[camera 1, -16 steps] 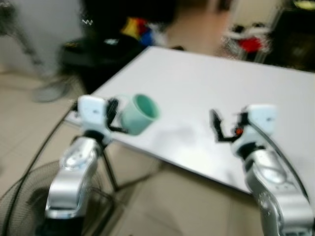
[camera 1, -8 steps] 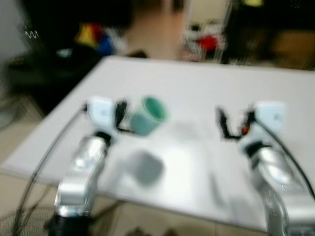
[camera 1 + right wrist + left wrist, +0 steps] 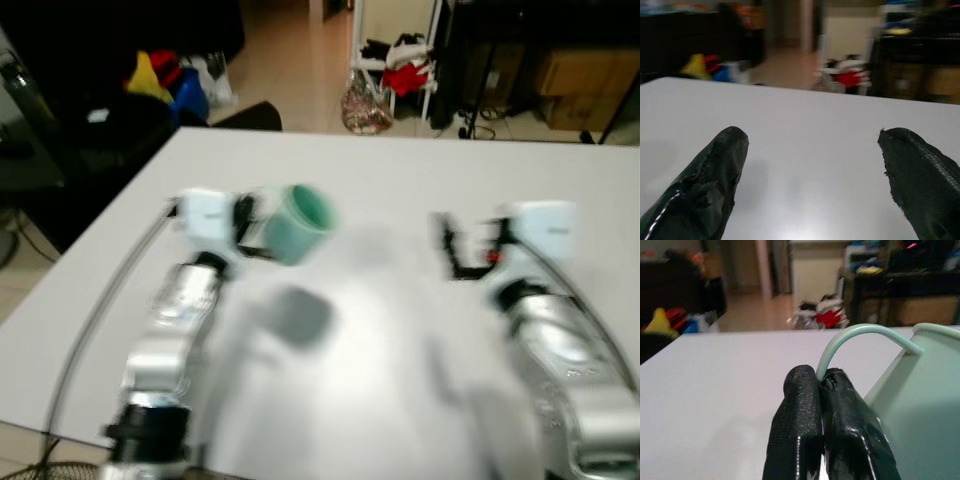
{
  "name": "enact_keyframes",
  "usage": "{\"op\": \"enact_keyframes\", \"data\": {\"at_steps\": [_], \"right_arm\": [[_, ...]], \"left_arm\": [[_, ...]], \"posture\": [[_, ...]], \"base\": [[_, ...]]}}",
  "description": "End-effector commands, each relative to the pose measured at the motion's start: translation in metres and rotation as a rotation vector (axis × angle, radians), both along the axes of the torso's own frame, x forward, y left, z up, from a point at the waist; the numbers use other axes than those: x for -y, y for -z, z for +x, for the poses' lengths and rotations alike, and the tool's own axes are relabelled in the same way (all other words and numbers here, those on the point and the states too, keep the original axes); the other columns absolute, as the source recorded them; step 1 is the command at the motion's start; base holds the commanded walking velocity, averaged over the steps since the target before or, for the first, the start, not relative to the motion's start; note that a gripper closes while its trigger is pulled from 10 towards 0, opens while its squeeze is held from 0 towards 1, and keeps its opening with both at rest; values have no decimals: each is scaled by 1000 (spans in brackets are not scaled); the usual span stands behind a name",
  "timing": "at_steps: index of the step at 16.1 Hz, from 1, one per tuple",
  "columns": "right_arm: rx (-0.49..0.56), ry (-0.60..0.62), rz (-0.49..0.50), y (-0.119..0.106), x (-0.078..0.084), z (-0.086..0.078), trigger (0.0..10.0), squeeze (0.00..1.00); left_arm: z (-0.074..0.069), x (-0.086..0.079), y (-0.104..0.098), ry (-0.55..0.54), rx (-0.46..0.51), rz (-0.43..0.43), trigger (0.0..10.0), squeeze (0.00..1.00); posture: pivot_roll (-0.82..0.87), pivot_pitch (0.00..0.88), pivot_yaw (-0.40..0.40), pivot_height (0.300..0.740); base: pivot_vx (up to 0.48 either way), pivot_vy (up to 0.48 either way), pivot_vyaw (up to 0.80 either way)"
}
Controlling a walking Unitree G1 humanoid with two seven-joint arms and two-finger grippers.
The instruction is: Setting the table
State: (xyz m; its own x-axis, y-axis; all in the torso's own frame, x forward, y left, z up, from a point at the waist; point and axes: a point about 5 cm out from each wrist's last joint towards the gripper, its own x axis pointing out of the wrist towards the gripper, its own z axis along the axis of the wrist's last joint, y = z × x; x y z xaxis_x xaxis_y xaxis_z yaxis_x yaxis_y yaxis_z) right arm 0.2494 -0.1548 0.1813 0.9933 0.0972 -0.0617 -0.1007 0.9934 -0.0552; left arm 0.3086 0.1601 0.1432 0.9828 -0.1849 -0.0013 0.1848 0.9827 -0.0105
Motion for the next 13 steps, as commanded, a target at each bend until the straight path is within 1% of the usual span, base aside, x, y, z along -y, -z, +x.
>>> {"op": "enact_keyframes", "data": {"at_steps": [1, 2, 3, 5, 6, 7, 8, 9, 10, 11, 12, 13], "right_arm": [[7, 3, 7, 0, 3, -1, 10000, 0], [9, 0, 9, 0, 3, -1, 10000, 0], [10, -19, 14, 0, 2, -3, 10000, 0], [6, -47, 2, 0, -1, -5, 10000, 0], [11, -81, -1, -3, -3, -7, 10000, 0], [9, -122, -7, -3, -4, -8, 10000, 0], [4, -143, -20, -2, -4, -9, 10000, 0], [-8, -188, -38, -1, -6, -10, 10000, 0], [-19, -252, -49, -1, -10, -14, 10000, 0], [-35, -302, -74, 3, -11, -17, 10000, 0], [-42, -340, -77, 4, -13, -19, 10000, 0], [-52, -378, -71, 4, -16, -21, 10000, 0]], "left_arm": [[8, 5, -9, 27, 40, -17, 10000, 0], [12, 5, -9, 24, 32, -21, 10000, 0], [22, 7, -5, 27, -1, -31, 10000, 0], [29, 8, 0, 18, -35, -47, 10000, 0], [37, 9, 1, 13, -47, -88, 10000, 0], [46, 10, 3, -2, -53, -170, 10000, 0], [49, 11, 4, -2, -58, -217, 10000, 0], [55, 13, 6, 2, -70, -296, 10000, 0], [62, 13, 9, -18, -95, -387, 10000, 0], [64, 9, 16, -64, -111, -423, 10000, 0], [65, 4, 21, -101, -119, -436, 10000, 0], [64, -1, 26, -129, -126, -425, 10000, 0]], "posture": [[-42, 0, 100, 740], [-46, 0, 107, 740], [-60, 0, 126, 740], [-69, 0, 136, 740], [-79, 0, 145, 740], [-83, 0, 145, 740], [-85, 0, 146, 740], [-84, 0, 144, 740], [-89, 0, 144, 740], [-91, 0, 141, 740], [-99, 0, 142, 740], [-104, 0, 142, 740]], "base": [[0, 0, 0], [0, 0, 0], [0, 0, 0], [0, 0, 0], [0, 0, 0], [0, 0, 0], [0, 0, 0], [0, 0, 0], [0, 0, 0], [0, 0, 0], [0, 0, 0], [0, 0, 0]]}}
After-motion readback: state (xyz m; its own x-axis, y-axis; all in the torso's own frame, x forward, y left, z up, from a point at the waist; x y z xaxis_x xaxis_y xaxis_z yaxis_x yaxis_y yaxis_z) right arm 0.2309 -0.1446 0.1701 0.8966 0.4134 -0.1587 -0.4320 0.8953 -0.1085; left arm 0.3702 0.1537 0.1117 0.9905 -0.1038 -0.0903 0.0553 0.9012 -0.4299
